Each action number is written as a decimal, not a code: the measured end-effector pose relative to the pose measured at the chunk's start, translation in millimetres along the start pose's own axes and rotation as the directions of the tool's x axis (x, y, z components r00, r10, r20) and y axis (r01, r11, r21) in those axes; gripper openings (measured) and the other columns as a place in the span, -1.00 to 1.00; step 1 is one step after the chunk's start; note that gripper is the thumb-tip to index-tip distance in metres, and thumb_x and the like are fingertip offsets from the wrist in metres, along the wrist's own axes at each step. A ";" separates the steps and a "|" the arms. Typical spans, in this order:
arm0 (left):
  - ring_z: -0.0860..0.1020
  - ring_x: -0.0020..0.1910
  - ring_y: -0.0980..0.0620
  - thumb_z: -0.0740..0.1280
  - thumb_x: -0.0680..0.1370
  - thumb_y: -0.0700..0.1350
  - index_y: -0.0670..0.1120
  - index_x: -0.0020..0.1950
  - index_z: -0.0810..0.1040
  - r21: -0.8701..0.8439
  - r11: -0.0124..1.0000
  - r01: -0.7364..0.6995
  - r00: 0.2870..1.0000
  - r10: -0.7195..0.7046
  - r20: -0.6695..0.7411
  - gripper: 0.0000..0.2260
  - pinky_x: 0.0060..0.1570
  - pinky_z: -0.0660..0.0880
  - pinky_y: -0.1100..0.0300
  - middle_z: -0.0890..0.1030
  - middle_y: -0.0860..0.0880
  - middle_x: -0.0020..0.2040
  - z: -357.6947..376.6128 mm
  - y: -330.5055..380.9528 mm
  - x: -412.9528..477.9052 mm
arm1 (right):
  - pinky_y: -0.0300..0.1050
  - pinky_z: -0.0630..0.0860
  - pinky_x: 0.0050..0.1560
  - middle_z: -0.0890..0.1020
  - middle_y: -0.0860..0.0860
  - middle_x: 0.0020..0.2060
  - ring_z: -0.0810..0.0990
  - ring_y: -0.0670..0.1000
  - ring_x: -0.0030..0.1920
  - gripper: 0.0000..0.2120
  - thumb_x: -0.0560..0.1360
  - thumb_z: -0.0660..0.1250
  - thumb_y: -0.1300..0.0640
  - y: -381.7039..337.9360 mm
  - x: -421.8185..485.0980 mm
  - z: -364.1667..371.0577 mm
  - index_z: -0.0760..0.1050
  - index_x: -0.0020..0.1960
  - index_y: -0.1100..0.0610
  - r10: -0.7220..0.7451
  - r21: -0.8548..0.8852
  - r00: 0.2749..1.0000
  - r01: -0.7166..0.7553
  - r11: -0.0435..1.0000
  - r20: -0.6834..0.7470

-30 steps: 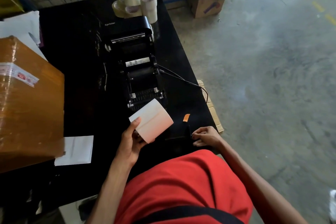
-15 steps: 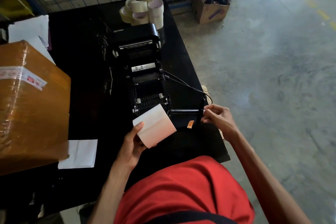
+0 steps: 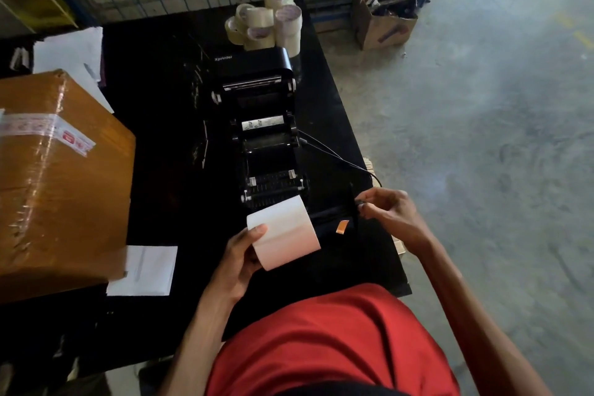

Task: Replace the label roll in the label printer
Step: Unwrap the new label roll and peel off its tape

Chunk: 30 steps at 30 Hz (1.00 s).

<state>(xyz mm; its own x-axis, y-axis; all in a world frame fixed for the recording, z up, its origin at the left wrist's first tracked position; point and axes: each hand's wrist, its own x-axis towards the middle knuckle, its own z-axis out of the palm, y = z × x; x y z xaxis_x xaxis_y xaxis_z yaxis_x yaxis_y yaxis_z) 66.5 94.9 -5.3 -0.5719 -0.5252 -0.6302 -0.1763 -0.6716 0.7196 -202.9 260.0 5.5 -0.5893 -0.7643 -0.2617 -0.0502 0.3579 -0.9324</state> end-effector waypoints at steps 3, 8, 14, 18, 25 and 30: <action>0.64 -0.01 -0.08 0.47 0.31 0.15 -0.08 0.17 0.65 0.061 0.998 -0.001 0.999 -0.002 0.054 -0.50 -0.11 0.57 0.00 0.70 -0.11 0.03 6.3 -2.2 0.5 | -0.06 0.55 -0.09 0.75 0.09 -0.24 0.72 0.09 -0.22 -0.91 0.43 0.47 0.17 -8.2 -0.6 16.4 0.71 -0.08 0.05 0.006 -0.074 0.990 0.005 0.997 0.140; 0.67 -0.02 -0.03 0.46 0.33 0.15 -0.04 0.17 0.64 0.103 0.994 -0.031 0.996 0.021 0.088 -0.53 -0.13 0.60 0.10 0.71 -0.09 0.06 19.7 -2.2 2.5 | -0.10 0.55 -0.07 0.70 0.05 -0.30 0.63 -0.11 -0.27 -0.91 0.47 0.37 0.21 -3.1 -10.7 57.5 0.65 -0.16 0.12 0.114 0.004 0.984 -0.116 0.993 0.135; 0.63 -0.20 0.03 0.50 0.24 0.20 -0.04 0.07 0.67 0.175 0.984 -0.006 1.000 0.001 0.030 -0.50 -0.31 0.54 0.20 0.68 -0.05 -0.10 34.9 13.0 5.0 | 0.02 0.61 0.03 0.61 0.09 -0.11 0.62 -0.02 -0.09 -0.88 0.63 0.18 0.23 3.0 -16.1 52.0 0.48 0.08 0.21 0.207 0.351 0.911 -0.336 0.874 0.356; 0.64 -0.16 0.03 0.53 0.14 0.27 -0.06 0.15 0.60 0.322 0.947 0.011 1.000 -0.007 -0.013 -0.32 -0.37 0.57 0.16 0.63 -0.09 -0.01 58.3 40.6 6.8 | 0.44 0.44 0.29 0.46 0.53 0.17 0.49 0.27 0.10 -0.54 0.65 0.22 0.10 11.2 -16.3 56.4 0.32 0.34 0.46 0.243 0.557 0.919 -0.382 0.737 0.309; 0.70 -0.07 -0.10 0.21 0.43 0.42 0.01 0.26 0.56 0.497 0.851 -0.170 0.980 0.094 0.174 -0.39 -0.25 0.65 0.04 0.68 -0.16 0.02 60.6 83.6 13.2 | 0.12 0.66 0.09 0.66 0.18 0.19 0.61 0.19 0.19 -0.72 0.59 0.25 0.11 6.4 -1.6 52.3 0.65 0.20 0.15 0.206 0.779 0.965 -0.253 0.574 0.162; 0.66 -0.06 -0.01 0.30 0.54 0.18 0.04 0.27 0.55 0.767 0.635 -0.090 0.980 0.194 -0.046 -0.64 -0.13 0.58 0.12 0.67 -0.11 0.04 4.7 42.1 30.9 | 0.04 0.62 0.15 0.71 0.02 0.15 0.69 0.01 0.12 -0.69 0.59 0.21 0.08 -1.8 -3.5 40.6 0.71 0.12 0.00 0.162 0.840 0.974 -0.218 0.497 0.157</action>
<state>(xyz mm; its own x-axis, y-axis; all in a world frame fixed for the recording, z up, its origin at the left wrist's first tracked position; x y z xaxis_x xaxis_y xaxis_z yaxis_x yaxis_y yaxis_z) 37.7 52.8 6.8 -0.5575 -0.6694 -0.4910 -0.6753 0.0216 0.7372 -168.0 240.3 -2.1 -0.4556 -0.7710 -0.4451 0.7810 -0.1062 -0.6155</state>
